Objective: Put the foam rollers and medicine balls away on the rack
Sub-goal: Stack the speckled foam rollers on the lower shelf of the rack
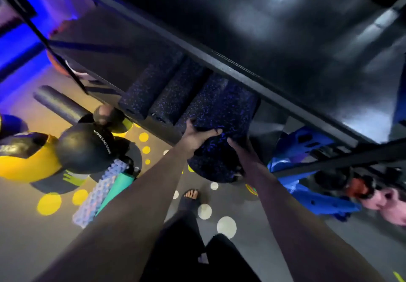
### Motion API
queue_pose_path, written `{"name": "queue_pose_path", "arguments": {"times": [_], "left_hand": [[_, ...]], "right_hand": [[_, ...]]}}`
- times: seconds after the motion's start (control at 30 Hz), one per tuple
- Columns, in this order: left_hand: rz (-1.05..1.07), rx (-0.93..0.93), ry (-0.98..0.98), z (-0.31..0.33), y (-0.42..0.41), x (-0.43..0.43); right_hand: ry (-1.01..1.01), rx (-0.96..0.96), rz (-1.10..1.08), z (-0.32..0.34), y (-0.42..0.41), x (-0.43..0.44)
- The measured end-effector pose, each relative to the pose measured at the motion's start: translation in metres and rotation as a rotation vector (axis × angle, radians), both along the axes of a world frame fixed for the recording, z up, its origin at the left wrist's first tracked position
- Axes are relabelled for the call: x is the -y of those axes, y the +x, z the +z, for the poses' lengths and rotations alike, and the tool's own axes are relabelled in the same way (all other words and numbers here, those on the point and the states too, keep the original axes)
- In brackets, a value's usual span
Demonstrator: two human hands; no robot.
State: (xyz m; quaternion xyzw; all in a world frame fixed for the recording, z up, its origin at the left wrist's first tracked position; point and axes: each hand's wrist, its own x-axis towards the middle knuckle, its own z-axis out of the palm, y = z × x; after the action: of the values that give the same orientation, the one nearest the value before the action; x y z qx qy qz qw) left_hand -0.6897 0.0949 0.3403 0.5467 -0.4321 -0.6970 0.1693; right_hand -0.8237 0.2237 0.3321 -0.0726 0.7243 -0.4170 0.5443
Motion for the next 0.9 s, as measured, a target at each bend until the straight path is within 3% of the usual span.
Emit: {"name": "queue_pose_path", "arguments": {"times": [0.1, 0.17, 0.23, 0.3, 0.37, 0.43, 0.57, 0.73, 0.9], "left_hand": [[0.0, -0.035, 0.023, -0.004, -0.03, 0.033], [0.146, -0.038, -0.011, -0.008, -0.042, 0.06], [0.293, 0.067, -0.071, -0.037, -0.046, 0.083], [0.321, 0.213, -0.08, -0.053, -0.04, 0.08], [0.327, 0.263, -0.035, -0.048, -0.029, 0.054], [0.394, 0.185, 0.009, -0.046, -0.02, 0.024], [0.592, 0.115, 0.092, -0.044, 0.001, -0.026], [0.567, 0.142, 0.062, -0.031, 0.036, -0.093], [0.715, 0.025, 0.104, -0.018, 0.101, -0.175]], "right_hand": [[-0.029, -0.073, -0.08, -0.012, -0.019, 0.018], [-0.023, -0.141, -0.149, -0.015, -0.029, 0.032], [-0.021, -0.237, -0.172, -0.023, -0.038, 0.042], [0.019, -0.194, -0.115, -0.035, -0.048, 0.048], [0.076, -0.142, 0.049, -0.043, -0.05, 0.051], [0.045, -0.142, 0.151, -0.049, -0.049, 0.046], [0.063, -0.127, 0.211, -0.052, -0.043, 0.023], [0.05, -0.148, 0.284, -0.03, -0.027, -0.006], [0.059, -0.182, 0.546, -0.065, 0.017, -0.024]]}}
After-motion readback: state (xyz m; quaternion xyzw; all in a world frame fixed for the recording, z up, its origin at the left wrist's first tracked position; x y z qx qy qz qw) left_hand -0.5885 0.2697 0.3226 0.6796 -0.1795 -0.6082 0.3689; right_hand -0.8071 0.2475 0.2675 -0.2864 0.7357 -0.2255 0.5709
